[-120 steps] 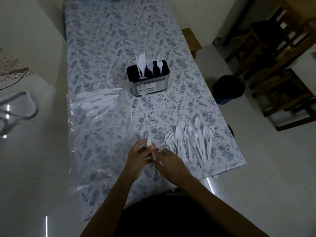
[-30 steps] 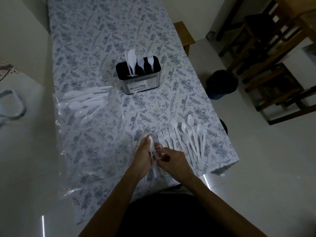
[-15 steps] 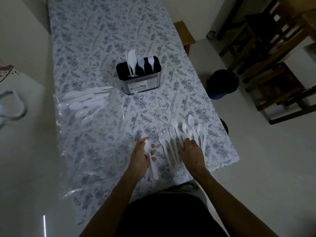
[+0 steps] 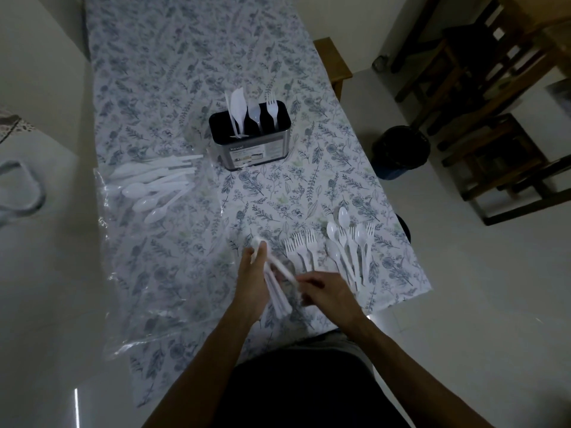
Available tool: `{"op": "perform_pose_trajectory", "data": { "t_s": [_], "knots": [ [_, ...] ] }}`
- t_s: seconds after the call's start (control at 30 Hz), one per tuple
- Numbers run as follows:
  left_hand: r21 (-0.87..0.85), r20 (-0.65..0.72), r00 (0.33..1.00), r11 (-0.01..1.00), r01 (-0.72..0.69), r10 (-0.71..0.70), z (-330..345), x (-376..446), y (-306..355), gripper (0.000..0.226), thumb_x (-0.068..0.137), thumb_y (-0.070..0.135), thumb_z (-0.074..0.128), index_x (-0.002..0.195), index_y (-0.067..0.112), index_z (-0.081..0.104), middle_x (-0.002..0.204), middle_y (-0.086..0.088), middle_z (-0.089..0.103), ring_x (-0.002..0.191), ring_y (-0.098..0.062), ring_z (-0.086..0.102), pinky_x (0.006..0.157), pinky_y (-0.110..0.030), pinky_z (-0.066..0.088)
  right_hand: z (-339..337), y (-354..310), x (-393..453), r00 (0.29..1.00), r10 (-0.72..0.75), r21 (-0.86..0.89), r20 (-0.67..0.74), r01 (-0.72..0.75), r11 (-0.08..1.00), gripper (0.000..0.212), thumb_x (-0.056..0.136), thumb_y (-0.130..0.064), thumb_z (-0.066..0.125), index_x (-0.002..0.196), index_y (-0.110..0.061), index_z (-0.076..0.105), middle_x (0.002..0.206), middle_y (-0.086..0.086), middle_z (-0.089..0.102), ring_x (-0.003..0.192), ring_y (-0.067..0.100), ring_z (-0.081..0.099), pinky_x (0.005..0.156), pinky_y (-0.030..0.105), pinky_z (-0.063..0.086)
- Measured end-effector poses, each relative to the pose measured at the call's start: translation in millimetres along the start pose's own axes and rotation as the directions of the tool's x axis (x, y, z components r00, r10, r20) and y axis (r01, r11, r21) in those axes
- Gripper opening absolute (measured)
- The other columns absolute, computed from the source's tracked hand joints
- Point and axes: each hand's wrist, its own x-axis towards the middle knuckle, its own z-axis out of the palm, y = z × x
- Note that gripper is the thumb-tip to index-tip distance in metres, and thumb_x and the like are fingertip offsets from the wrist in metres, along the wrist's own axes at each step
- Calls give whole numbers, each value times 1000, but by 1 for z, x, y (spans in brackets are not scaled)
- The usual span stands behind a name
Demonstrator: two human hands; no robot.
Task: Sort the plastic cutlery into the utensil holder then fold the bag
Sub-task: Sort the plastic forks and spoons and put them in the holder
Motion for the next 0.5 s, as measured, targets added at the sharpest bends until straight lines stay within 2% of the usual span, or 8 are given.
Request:
{"op": "perform_pose_trajectory", "data": {
  "t_s": [0.07,0.13,0.2,0.27,0.33,0.4,0.5],
  "knots": [
    [-20,-15,999,999,-39,39,1,2,-2,18,107,21,52,118,8,57,93,-9,62,71,-16,64,57,-25,54,3,1,-6,997,2,-92,77,5,996,15,92,-11,68,98,-12,81,79,9,77,73,27,75,77,40,64],
    [-68,5,997,994,-81,81,-2,3,-4,10,105,11,54,112,14,60,86,-6,62,68,-18,58,55,-28,50,-2,1,-7,998,-14,-157,63,24,987,14,95,-18,67,93,-14,80,78,6,77,69,23,74,73,36,64],
    [-44,-29,997,996,-75,74,-4,3,-5,22,101,4,60,117,19,60,88,-6,64,66,-18,55,53,-30,48,-17,8,4,987,-117,-367,-108,70,928,16,98,-25,64,93,-15,75,83,3,77,65,15,71,68,27,63],
    [-29,-47,998,998,-48,47,-6,2,-2,36,95,1,67,123,22,59,96,-9,62,65,-18,53,52,-31,47,-37,13,20,918,-248,-576,-308,27,817,14,99,-24,61,103,-12,68,94,5,72,70,11,66,66,20,57],
    [-8,-14,999,999,-50,50,-6,0,-2,40,91,1,72,123,22,59,100,-11,58,67,-19,54,52,-31,47,-53,15,35,881,-314,-702,-353,-29,711,19,96,-21,66,109,-7,63,99,9,65,76,17,62,65,28,57],
    [-2,8,999,999,-44,44,-6,-1,-3,34,94,6,70,123,20,60,101,-11,58,68,-19,54,53,-31,47,-59,18,47,904,-323,-814,-281,-47,579,18,93,-17,68,106,-6,65,100,12,63,81,26,63,67,36,58],
    [-24,23,1000,1000,-1,2,-4,-3,1,27,104,9,55,130,16,57,109,-12,59,71,-22,55,54,-32,48,-58,16,56,939,-228,-813,-259,-84,576,19,100,-19,49,113,-9,59,104,15,62,90,33,62,75,44,54]
  ]
}}
